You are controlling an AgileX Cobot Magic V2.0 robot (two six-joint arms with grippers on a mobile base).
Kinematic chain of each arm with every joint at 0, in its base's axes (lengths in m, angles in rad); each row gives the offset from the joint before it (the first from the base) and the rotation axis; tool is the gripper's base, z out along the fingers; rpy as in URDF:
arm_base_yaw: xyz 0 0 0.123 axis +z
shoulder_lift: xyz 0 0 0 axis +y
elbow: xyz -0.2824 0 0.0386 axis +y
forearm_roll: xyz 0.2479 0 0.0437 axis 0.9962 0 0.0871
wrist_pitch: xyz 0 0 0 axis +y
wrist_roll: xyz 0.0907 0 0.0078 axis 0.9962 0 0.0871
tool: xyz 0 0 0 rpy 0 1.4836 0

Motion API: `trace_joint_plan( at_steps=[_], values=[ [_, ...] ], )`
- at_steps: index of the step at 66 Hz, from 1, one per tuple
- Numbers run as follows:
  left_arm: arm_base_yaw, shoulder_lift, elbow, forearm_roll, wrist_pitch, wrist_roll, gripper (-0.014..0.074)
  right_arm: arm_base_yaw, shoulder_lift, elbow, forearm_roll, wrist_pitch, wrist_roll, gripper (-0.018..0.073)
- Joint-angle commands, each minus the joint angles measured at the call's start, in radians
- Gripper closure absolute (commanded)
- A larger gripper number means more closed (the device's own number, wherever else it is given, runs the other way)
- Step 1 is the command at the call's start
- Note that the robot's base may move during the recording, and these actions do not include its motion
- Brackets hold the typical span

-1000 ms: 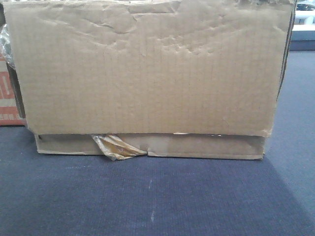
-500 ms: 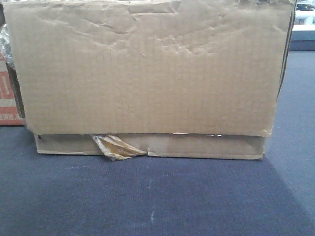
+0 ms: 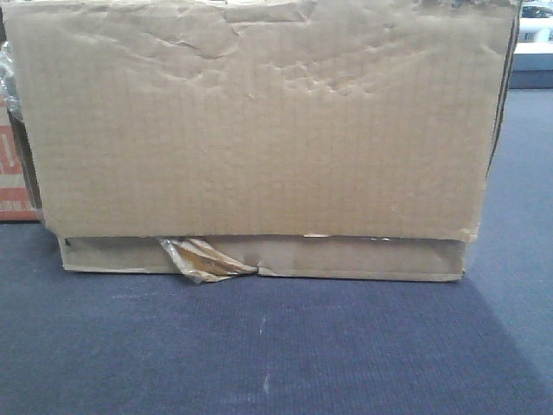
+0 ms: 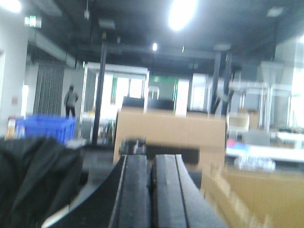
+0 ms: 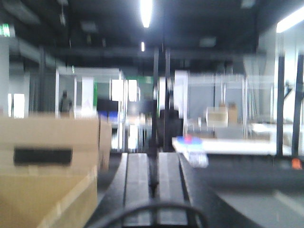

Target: Stack two boxes on right shelf middle

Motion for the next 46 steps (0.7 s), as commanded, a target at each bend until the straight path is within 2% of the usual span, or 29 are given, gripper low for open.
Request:
trace_joint_plan(
  at_steps=[1, 10, 14, 19, 25, 36, 42, 46],
  values=[
    [-0.007, 0.037, -0.137, -0.007, 0.103, 0.001, 0.0708, 0.0, 0.043, -0.115, -0.012, 0.078, 0.002, 0.0713],
    [-0.007, 0.155, -0.326, -0.007, 0.285, 0.001, 0.0708, 0.0, 0.156, -0.262, -0.012, 0.183, 0.002, 0.0708],
    [-0.007, 0.212, -0.406, -0.007, 0.366, 0.001, 0.0702, 0.0, 0.219, -0.318, -0.012, 0.204, 0.002, 0.0673],
    [-0.007, 0.285, -0.479, -0.005, 0.469, 0.001, 0.0647, 0.0, 0.286, -0.364, -0.012, 0.214, 0.002, 0.0587],
    [-0.007, 0.373, -0.537, -0.005, 0.57, 0.001, 0.0514, 0.0, 0.37, -0.397, -0.012, 0.22, 0.002, 0.0413],
    [-0.027, 0.462, -0.558, -0.005, 0.624, 0.001, 0.0207, 0.0, 0.485, -0.404, -0.012, 0.237, 0.002, 0.0097],
    [-0.055, 0.488, -0.558, -0.005, 0.657, 0.001, 0.0073, 0.002, 0.531, -0.404, -0.012, 0.255, 0.002, -0.0013],
    [-0.069, 0.508, -0.558, 0.002, 0.692, 0.001, 0.0015, 0.002, 0.552, -0.404, -0.012, 0.267, 0.002, -0.0009]
  ],
)
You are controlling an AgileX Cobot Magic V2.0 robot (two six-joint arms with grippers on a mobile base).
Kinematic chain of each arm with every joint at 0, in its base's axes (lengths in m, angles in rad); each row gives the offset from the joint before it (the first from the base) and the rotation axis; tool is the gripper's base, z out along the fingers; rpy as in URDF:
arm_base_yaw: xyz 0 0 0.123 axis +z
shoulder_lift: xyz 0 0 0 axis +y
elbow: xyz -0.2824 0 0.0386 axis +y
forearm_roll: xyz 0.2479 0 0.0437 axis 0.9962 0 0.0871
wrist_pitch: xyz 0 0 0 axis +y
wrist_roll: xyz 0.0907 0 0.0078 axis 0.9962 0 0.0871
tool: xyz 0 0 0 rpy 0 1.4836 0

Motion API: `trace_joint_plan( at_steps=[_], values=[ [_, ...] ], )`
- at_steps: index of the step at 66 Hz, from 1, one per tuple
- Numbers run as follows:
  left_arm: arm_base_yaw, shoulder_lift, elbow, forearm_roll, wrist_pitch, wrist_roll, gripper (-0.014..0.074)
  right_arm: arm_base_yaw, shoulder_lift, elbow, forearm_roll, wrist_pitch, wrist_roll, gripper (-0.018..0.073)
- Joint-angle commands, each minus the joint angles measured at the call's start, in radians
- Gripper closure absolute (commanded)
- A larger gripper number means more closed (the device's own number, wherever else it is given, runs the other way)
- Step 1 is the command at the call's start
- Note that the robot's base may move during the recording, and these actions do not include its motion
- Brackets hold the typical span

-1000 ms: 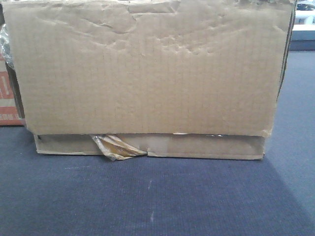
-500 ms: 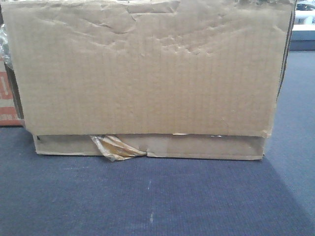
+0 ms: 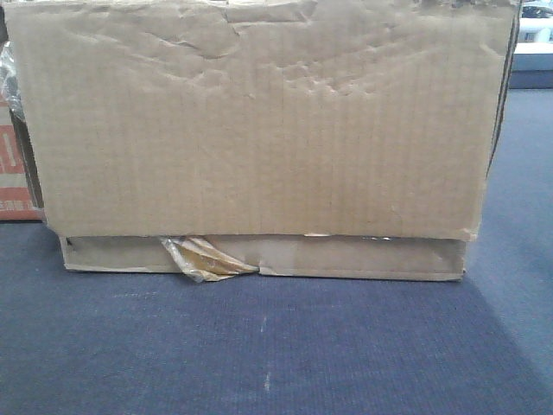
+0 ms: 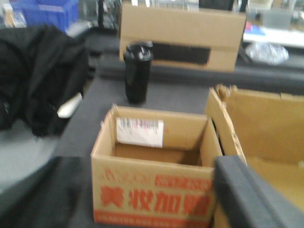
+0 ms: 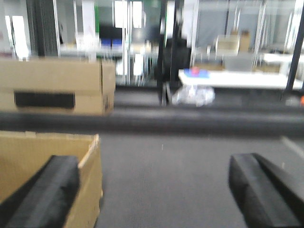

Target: Stack two boxes on right shelf middle

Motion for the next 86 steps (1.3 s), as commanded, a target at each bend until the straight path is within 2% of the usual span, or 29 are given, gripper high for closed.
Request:
trace_joint_plan(
  at_steps=[1, 12, 19, 23, 27, 37, 40, 47, 53, 58, 68, 86],
  values=[
    [-0.026, 0.03, -0.009, 0.004, 0.047, 0.001, 0.0, 0.002, 0.035, -0.007, -0.008, 0.01, 0.002, -0.0009],
    [-0.049, 0.138, -0.056, 0.004, 0.17, 0.001, -0.0004, 0.002, 0.058, -0.007, -0.008, 0.017, 0.002, -0.0009],
    [-0.049, 0.257, -0.146, 0.022, 0.276, 0.009, -0.0004, 0.014, 0.058, -0.007, -0.008, 0.017, 0.002, -0.0009],
    [-0.049, 0.339, -0.218, 0.026, 0.35, 0.055, -0.0004, 0.021, 0.06, -0.007, -0.008, 0.017, 0.002, -0.0009],
    [-0.049, 0.428, -0.295, 0.035, 0.409, 0.068, -0.0004, 0.025, 0.062, -0.007, -0.008, 0.017, 0.002, -0.0009],
    [-0.049, 0.628, -0.462, 0.033, 0.504, 0.172, -0.0004, 0.029, 0.062, -0.007, -0.008, 0.021, 0.002, -0.0009],
    [-0.038, 0.686, -0.518, 0.017, 0.546, 0.209, -0.0004, 0.029, 0.062, -0.007, -0.008, 0.023, 0.002, -0.0009],
    [0.031, 0.831, -0.633, -0.084, 0.634, 0.293, -0.0004, 0.038, 0.062, -0.007, -0.008, 0.033, 0.002, -0.0009],
    [0.103, 0.926, -0.724, -0.137, 0.64, 0.312, -0.0004, 0.04, 0.062, -0.007, -0.008, 0.035, 0.002, -0.0009],
    [0.147, 0.984, -0.791, -0.135, 0.64, 0.321, -0.0004, 0.04, 0.062, -0.007, -0.008, 0.035, 0.002, -0.0009],
    [0.209, 1.088, -0.905, -0.134, 0.627, 0.388, -0.0004, 0.04, 0.062, -0.007, -0.008, 0.035, 0.002, -0.0009],
    [0.23, 1.284, -1.028, -0.073, 0.547, 0.42, -0.0004, 0.04, 0.062, -0.007, -0.008, 0.035, 0.002, -0.0009]
  ],
)
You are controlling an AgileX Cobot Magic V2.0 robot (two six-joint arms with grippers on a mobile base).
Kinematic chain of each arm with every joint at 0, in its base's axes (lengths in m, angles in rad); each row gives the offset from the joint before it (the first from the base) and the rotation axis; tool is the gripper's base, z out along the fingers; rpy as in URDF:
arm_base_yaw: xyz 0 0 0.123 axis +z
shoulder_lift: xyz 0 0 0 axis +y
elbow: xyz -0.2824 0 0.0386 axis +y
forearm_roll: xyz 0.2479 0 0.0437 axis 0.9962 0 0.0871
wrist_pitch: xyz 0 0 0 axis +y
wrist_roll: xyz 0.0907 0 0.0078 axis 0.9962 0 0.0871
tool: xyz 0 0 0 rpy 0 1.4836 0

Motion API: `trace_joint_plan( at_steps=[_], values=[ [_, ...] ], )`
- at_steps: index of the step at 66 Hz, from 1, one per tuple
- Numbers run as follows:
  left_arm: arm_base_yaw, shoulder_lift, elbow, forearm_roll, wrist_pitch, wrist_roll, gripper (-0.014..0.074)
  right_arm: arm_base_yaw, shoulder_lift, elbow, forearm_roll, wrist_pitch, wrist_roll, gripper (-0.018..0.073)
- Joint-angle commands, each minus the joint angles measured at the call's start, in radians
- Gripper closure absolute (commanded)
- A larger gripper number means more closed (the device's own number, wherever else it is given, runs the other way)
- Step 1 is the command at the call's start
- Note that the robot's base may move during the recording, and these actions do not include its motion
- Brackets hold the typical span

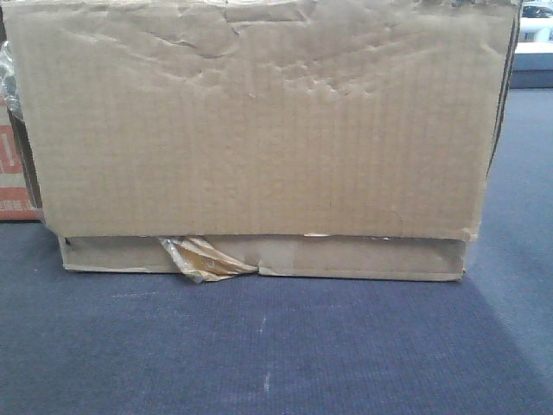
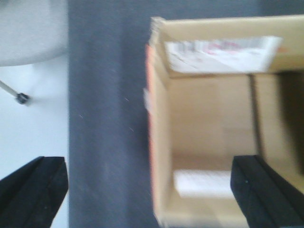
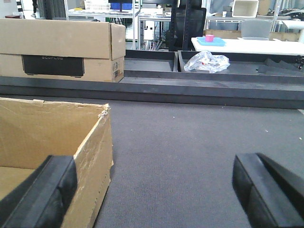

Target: Stack two boxes on right shelf middle

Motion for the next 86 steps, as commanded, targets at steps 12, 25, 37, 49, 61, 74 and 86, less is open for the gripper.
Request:
trace_joint_plan(
  at_steps=[12, 25, 37, 49, 61, 74, 86],
  values=[
    [0.004, 0.17, -0.06, 0.008, -0.084, 0.01, -0.0004, -0.001, 0.008, -0.007, -0.008, -0.01, 0.002, -0.0009],
    [0.004, 0.243, -0.062, -0.001, -0.086, 0.01, -0.0004, -0.001, 0.008, -0.007, -0.008, -0.01, 0.002, -0.0009],
    [0.004, 0.247, -0.062, -0.016, -0.088, 0.01, 0.0059, -0.001, 0.008, -0.007, -0.008, -0.01, 0.002, -0.0009],
    [0.004, 0.247, -0.062, -0.016, -0.08, 0.01, 0.0469, -0.001, 0.008, -0.007, -0.008, -0.01, 0.002, -0.0009],
    [0.004, 0.237, -0.064, -0.016, -0.061, 0.006, 0.0708, -0.001, 0.008, -0.007, -0.008, -0.01, 0.002, -0.0009],
    [0.004, 0.161, -0.064, -0.016, -0.061, -0.028, 0.0708, -0.001, 0.008, -0.007, -0.008, -0.012, 0.002, -0.0009],
    [0.004, 0.041, -0.064, -0.001, -0.069, -0.091, 0.0708, -0.001, 0.008, -0.007, -0.008, -0.01, 0.002, -0.0009]
  ],
)
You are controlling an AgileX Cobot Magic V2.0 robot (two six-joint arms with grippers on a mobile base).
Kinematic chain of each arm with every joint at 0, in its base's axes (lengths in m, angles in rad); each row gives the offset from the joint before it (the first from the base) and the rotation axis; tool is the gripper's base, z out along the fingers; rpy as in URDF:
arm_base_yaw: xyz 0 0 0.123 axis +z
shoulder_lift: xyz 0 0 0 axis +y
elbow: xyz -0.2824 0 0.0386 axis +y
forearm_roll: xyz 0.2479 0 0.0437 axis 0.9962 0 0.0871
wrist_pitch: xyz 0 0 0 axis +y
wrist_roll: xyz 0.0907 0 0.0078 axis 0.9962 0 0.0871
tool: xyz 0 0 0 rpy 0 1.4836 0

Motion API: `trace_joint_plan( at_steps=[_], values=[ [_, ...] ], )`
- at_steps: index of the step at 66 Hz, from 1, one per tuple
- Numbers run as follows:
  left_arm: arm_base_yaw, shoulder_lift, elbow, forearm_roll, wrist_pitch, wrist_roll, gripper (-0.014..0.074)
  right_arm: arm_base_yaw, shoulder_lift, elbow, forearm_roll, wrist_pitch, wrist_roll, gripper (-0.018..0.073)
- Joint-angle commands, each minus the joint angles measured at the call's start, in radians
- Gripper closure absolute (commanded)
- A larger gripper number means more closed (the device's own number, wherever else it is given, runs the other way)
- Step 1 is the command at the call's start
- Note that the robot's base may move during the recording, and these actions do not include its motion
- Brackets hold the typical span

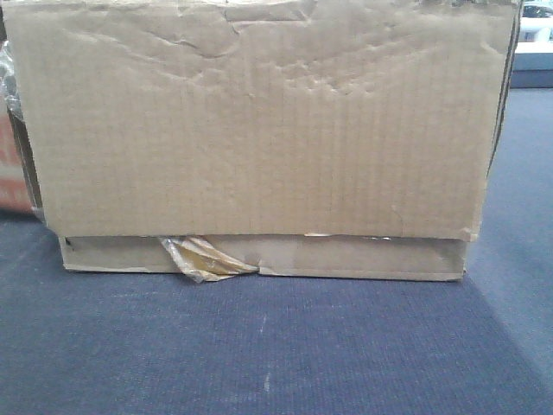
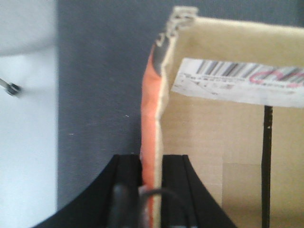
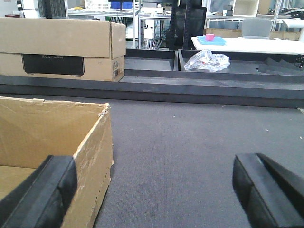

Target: Stack two boxes on right shelf middle

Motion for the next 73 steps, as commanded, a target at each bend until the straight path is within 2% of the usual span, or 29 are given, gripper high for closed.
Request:
trace_joint_plan(
  at_steps=[1, 7, 18, 28, 35, 43, 48, 57, 66, 73],
  values=[
    [0.004, -0.084, -0.011, -0.005, -0.016, -0.05, 0.0708, -0.001, 0.006, -0.007, -0.008, -0.012, 0.002, -0.0009],
    [0.004, -0.159, -0.011, 0.015, -0.037, -0.103, 0.0708, -0.001, 0.006, -0.007, -0.008, -0.012, 0.002, -0.0009],
    [0.004, -0.3, -0.014, 0.004, -0.093, -0.161, 0.0708, -0.001, 0.006, -0.007, -0.008, -0.012, 0.002, -0.0009],
    [-0.003, -0.409, -0.014, -0.114, -0.127, -0.163, 0.0708, -0.001, 0.006, -0.007, -0.008, -0.012, 0.002, -0.0009],
    [-0.039, -0.457, -0.014, -0.178, -0.132, -0.163, 0.0708, -0.001, 0.006, -0.007, -0.008, -0.012, 0.002, -0.0009],
    [-0.114, -0.478, -0.019, -0.264, -0.134, -0.163, 0.0708, -0.001, 0.006, -0.007, -0.008, -0.012, 0.002, -0.0009],
    [-0.185, -0.478, -0.023, -0.292, -0.149, -0.163, 0.0708, -0.001, 0.006, -0.007, -0.008, -0.012, 0.002, -0.0009],
    [-0.32, -0.456, -0.023, -0.288, -0.206, -0.207, 0.0708, -0.001, 0.006, -0.007, -0.008, -0.012, 0.002, -0.0009],
    [-0.444, -0.399, -0.023, -0.286, -0.23, -0.214, 0.0708, -0.001, 0.006, -0.007, -0.008, -0.012, 0.002, -0.0009],
    [-0.51, -0.338, -0.023, -0.27, -0.226, -0.214, 0.0708, -0.001, 0.006, -0.007, -0.008, -0.012, 0.002, -0.0009]
  ],
)
